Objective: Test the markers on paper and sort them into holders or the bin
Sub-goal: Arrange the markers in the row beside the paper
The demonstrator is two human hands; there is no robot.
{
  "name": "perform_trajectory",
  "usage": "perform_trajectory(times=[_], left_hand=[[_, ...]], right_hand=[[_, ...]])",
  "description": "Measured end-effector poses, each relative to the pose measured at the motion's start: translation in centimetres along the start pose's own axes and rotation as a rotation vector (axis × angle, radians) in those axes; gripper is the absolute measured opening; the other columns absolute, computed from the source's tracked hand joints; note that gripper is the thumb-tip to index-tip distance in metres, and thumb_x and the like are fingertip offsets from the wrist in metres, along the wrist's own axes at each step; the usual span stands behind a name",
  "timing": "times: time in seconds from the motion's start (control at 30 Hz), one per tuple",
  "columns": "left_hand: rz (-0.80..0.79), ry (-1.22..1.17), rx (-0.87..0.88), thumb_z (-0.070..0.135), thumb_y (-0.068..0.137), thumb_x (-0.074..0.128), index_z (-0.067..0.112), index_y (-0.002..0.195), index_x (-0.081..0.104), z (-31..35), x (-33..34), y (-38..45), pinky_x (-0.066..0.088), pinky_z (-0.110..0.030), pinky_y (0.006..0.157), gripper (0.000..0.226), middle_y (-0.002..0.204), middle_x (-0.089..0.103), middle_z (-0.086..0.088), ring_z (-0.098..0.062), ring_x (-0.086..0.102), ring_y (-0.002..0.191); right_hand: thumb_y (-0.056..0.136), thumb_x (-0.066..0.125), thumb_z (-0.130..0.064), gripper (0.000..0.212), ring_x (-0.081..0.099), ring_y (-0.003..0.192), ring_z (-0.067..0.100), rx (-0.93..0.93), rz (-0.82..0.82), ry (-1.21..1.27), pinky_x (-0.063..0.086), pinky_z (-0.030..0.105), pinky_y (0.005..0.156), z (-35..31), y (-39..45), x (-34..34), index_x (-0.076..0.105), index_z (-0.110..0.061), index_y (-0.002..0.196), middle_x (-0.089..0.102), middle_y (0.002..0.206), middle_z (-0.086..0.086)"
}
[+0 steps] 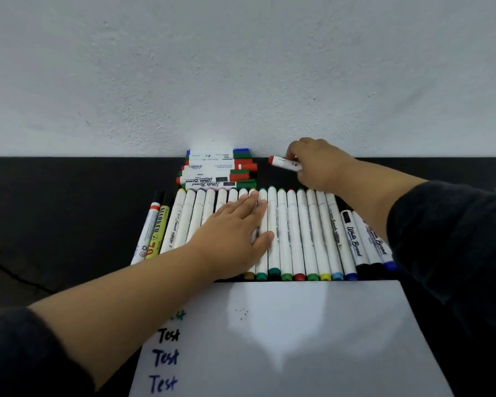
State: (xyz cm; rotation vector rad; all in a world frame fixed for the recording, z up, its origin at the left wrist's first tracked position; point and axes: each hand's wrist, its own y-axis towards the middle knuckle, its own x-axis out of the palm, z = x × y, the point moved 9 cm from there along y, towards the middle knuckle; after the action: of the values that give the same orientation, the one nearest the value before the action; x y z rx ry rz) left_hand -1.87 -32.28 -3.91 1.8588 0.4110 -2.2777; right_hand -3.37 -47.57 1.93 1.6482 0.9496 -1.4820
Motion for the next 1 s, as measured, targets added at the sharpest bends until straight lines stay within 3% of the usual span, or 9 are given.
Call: perform_trajectory(times=[0.13,0.3,0.37,0.47,0.6,0.7,0.77,0.87,1.0], left_hand=[[-0.051,0.048,0.006,0.047,0.099,0.022,0.019,0.150,-0.003,0.1,0.1,0.0,-0.007,-0.026,0.113,0.063,0.158,-0.011,0.000,-0.011,-0.011,0.144],[-0.036,0.134,-0.001,0.049,0.099,0.018,0.016,0.151,0.002,0.8,-1.7,-0.3,-0.003,-0.030,0.115,0.064,0.158,-0.007,-0.004,-0.015,-0.007,0.145],[-0.016,-0.022,-0.034,0.049,0.099,0.021,0.018,0.151,0.009,1.5,-3.0,-1.1,0.002,-0.029,0.115,0.061,0.159,-0.001,0.000,-0.014,-0.001,0.145],[-0.013,-0.484,-0.114,0.043,0.099,0.034,0.025,0.148,0.027,2.8,-4.0,-4.0,0.020,-0.029,0.111,0.052,0.155,0.021,0.005,-0.014,0.020,0.142],[-0.032,-1.074,-0.293,0.032,0.095,0.052,0.030,0.119,0.059,3.1,-3.4,-8.4,0.039,-0.021,0.084,0.025,0.122,0.058,0.008,-0.009,0.051,0.111],[-0.023,-1.442,-0.420,0.019,0.094,0.055,0.013,0.107,0.062,3.1,-3.3,-11.7,0.042,-0.025,0.095,0.016,0.109,0.067,-0.002,-0.014,0.060,0.105],[-0.010,-1.506,-0.431,0.016,0.094,0.054,0.004,0.108,0.061,3.1,-3.5,-13.9,0.043,-0.026,0.098,0.020,0.104,0.071,-0.006,-0.015,0.064,0.101],[-0.011,-1.479,-0.454,0.020,0.093,0.057,0.005,0.106,0.065,2.7,-3.5,-17.0,0.047,-0.029,0.095,0.022,0.096,0.073,-0.005,-0.015,0.067,0.097],[-0.004,-1.473,-0.448,0.022,0.090,0.061,0.008,0.107,0.064,2.1,-3.2,-20.3,0.053,-0.022,0.077,0.022,0.091,0.074,-0.003,-0.010,0.070,0.084]], right_hand=[[0.084,0.059,-0.006,0.037,0.057,0.093,0.021,0.099,-0.053,0.264,0.048,0.031,0.080,-0.5,-2.1,-1.8,0.055,-0.016,0.119,0.058,0.113,0.005],[0.086,0.060,-0.007,0.028,0.061,0.089,0.018,0.195,-0.139,0.577,0.053,0.030,0.079,-1.7,-5.7,-4.3,0.058,-0.020,0.110,0.062,0.101,0.004],[0.087,0.059,-0.007,0.022,0.059,0.078,0.016,0.218,-0.154,0.689,0.050,0.026,0.068,-2.4,-7.1,-5.0,0.060,-0.017,0.106,0.064,0.096,0.007],[0.087,0.058,-0.005,0.011,0.054,0.067,0.015,0.259,-0.144,0.847,0.042,0.023,0.058,-3.6,-9.1,-5.5,0.062,-0.010,0.095,0.061,0.082,0.009],[0.087,0.055,-0.003,0.006,0.053,0.062,0.015,0.337,-0.093,1.062,0.038,0.022,0.053,-5.4,-11.6,-5.7,0.056,-0.008,0.084,0.059,0.075,0.010],[0.087,0.053,-0.003,0.006,0.051,0.064,0.016,0.363,-0.102,1.144,0.036,0.023,0.054,-7.8,-13.9,-5.5,0.054,-0.008,0.083,0.056,0.074,0.009],[0.087,0.053,-0.005,0.007,0.049,0.064,0.016,0.359,-0.113,1.178,0.035,0.023,0.053,-9.4,-15.2,-5.2,0.052,-0.009,0.082,0.055,0.074,0.008],[0.087,0.051,-0.006,0.010,0.048,0.060,0.015,0.366,-0.094,1.222,0.033,0.022,0.050,-11.5,-16.8,-4.8,0.052,-0.011,0.078,0.054,0.074,0.006],[0.086,0.051,-0.008,0.013,0.044,0.055,0.015,0.423,-0.077,1.292,0.034,0.023,0.049,-13.6,-18.9,-3.2,0.050,-0.011,0.074,0.050,0.068,0.005]])
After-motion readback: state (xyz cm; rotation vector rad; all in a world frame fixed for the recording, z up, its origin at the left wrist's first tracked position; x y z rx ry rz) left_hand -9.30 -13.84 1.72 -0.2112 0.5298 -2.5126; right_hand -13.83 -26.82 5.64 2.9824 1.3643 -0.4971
